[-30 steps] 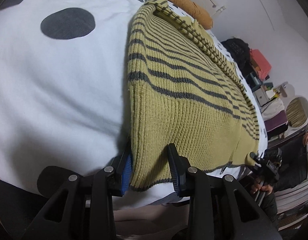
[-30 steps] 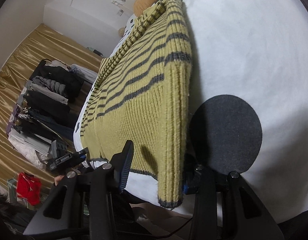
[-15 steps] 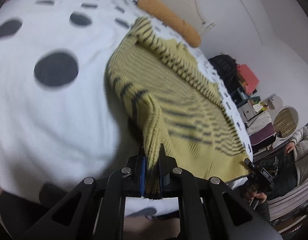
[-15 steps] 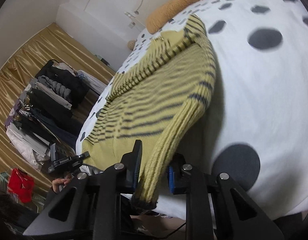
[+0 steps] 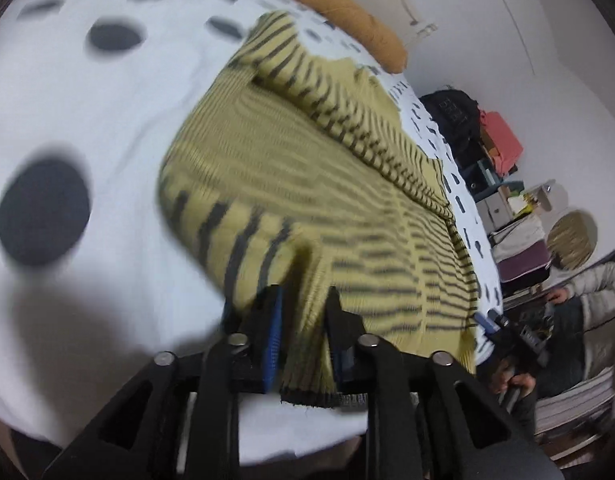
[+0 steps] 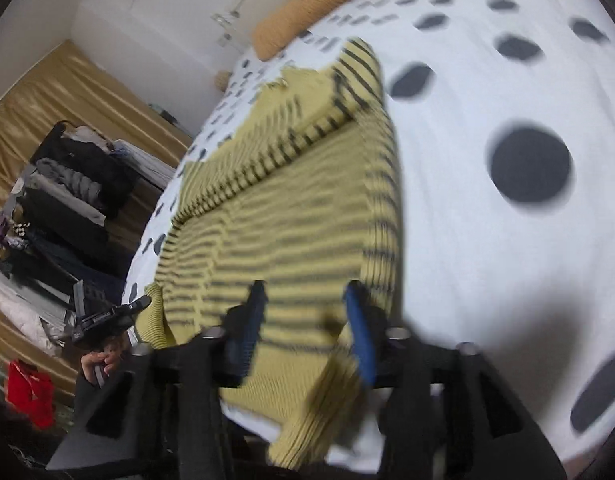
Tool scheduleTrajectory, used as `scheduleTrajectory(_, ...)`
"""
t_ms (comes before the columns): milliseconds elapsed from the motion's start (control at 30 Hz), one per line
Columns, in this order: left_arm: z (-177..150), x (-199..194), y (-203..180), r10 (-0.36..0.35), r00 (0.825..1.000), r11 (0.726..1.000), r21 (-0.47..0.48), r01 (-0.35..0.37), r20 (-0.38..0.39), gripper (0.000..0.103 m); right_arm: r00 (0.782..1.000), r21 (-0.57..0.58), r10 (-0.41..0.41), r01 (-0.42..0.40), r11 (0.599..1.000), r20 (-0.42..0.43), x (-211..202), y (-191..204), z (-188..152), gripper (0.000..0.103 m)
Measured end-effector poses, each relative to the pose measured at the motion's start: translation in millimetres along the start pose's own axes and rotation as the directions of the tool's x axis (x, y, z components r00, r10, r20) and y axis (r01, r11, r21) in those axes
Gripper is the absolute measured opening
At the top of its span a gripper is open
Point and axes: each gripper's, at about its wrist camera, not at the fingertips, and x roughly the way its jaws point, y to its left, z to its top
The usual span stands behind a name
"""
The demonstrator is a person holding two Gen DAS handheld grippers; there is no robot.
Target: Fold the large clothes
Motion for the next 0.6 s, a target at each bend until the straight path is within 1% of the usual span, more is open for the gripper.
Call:
scheduleTrajectory(33,-8,-3,8,-0.014,1.0,1.0,-0.026,0.014,0.003,0.029,1.0,0.006,-0.02,0.02,1.0,0.003,-5,-5,-11,0.054)
scheduleTrajectory(67,-17,-6,18,-0.005,1.0,0.999,-0.054,0.005,0.003,0.044,0.999,0.008,-0.046,0.046,0.999,0.005,-11,-10,-23,0.054)
scheduleTrajectory(133,-28,-14,31,-0.003,1.0,0.997,-0.076,0.005,0.025,0.045,0.995,0.02,-0.102,0.102,0.995,-0.013,-17,-18,-39,0.059)
scheduleTrajectory(167,-31,-17,34,0.013,1.0,0.997,-0.08,-0.011,0.028,0.05,0.988,0.031,-0.152,0.153,0.988,-0.021,-20,-21,-45,0.059)
scheduleTrajectory(200,-31,-19,36,0.035,0.999,0.997,-0.074,-0.032,0.029,0.057,0.986,0.036,-0.165,0.166,0.985,-0.018,-23,-24,-50,0.06)
scheduleTrajectory(267,-32,-19,38,0.071,0.997,0.996,-0.05,-0.069,0.041,0.064,0.992,0.038,-0.125,0.126,0.991,-0.012,-25,-28,-53,0.064)
scheduleTrajectory(300,-32,-17,39,0.084,0.996,0.996,-0.042,-0.083,0.04,0.064,0.994,0.045,-0.111,0.111,0.993,-0.014,-22,-31,-54,0.065)
scheduleTrajectory(333,-32,-15,39,0.081,0.996,0.996,-0.036,-0.08,0.044,0.066,0.996,0.055,-0.091,0.092,0.994,-0.024,-15,-35,-53,0.065)
scheduleTrajectory(367,-34,-15,39,0.073,0.996,0.997,-0.036,-0.071,0.049,0.071,0.997,0.065,-0.065,0.067,0.996,-0.033,-7,-37,-53,0.065)
scheduleTrajectory(400,-35,-14,39,0.055,0.997,0.998,-0.042,-0.052,0.056,0.078,0.999,0.075,-0.041,0.043,0.996,-0.037,-1,-39,-54,0.066)
scheduleTrajectory(467,-37,-15,37,0.01,0.998,0.999,-0.044,-0.007,0.066,0.086,1.0,0.072,-0.003,0.005,0.997,-0.03,7,-39,-58,0.067)
scheduleTrajectory(533,-40,-13,32,-0.044,0.998,0.998,-0.033,0.045,0.045,0.086,0.998,0.037,0.05,-0.049,0.998,-0.026,10,-34,-61,0.067)
scheduleTrajectory(567,-42,-11,29,-0.093,0.995,0.995,-0.021,0.094,0.027,0.086,0.997,0.024,0.074,-0.074,0.997,-0.031,12,-27,-65,0.067)
scheduleTrajectory(600,-44,-11,27,-0.113,0.993,0.994,-0.008,0.113,0.021,0.086,0.995,0.017,0.089,-0.089,0.996,-0.038,12,-25,-68,0.067)
